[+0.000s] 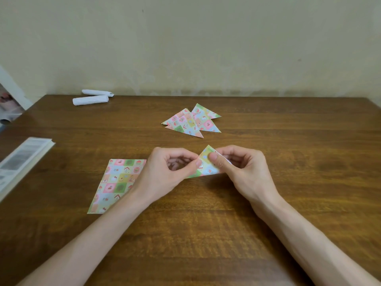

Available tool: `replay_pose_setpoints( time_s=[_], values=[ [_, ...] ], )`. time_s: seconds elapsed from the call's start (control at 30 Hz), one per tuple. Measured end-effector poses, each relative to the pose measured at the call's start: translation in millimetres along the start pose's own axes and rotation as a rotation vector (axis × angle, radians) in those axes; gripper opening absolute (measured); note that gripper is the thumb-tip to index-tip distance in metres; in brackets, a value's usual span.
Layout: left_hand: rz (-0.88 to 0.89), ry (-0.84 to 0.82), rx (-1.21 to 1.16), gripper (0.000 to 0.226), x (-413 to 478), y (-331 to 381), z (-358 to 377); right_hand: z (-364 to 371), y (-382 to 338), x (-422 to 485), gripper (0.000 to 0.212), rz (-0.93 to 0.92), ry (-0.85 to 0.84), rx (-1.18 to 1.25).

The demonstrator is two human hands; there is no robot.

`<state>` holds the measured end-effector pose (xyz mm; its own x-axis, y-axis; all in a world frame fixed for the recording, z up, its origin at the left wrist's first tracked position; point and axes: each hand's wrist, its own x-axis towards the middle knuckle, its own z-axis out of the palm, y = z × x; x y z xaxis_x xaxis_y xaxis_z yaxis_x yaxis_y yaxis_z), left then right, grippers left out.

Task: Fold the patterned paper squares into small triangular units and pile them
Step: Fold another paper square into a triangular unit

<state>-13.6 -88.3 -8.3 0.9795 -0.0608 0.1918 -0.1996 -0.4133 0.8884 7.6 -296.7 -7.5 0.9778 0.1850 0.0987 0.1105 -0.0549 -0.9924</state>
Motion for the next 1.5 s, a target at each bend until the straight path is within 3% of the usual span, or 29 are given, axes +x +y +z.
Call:
replay_pose_setpoints(
  time_s=[0.87,1.13,1.5],
  values=[
    [-0.079,-0.042,-0.093,0.012,-4.6,10.5,2.1,1.6,0.9,-0.8,0.009,-0.087,0.070,-0.099],
    [-0.225,-0.191,-0.207,0.012,-2.4,17.1,-1.2,-0.5,-0.5,-0.6,0.007,-0.131,0.125,-0.159],
    [-0.254,-0.236,-0.173,0.012,-0.7,15.2,-1.7,1.5,0.1,-1.2,0.009,-0.116,0.153,-0.233]
  ],
)
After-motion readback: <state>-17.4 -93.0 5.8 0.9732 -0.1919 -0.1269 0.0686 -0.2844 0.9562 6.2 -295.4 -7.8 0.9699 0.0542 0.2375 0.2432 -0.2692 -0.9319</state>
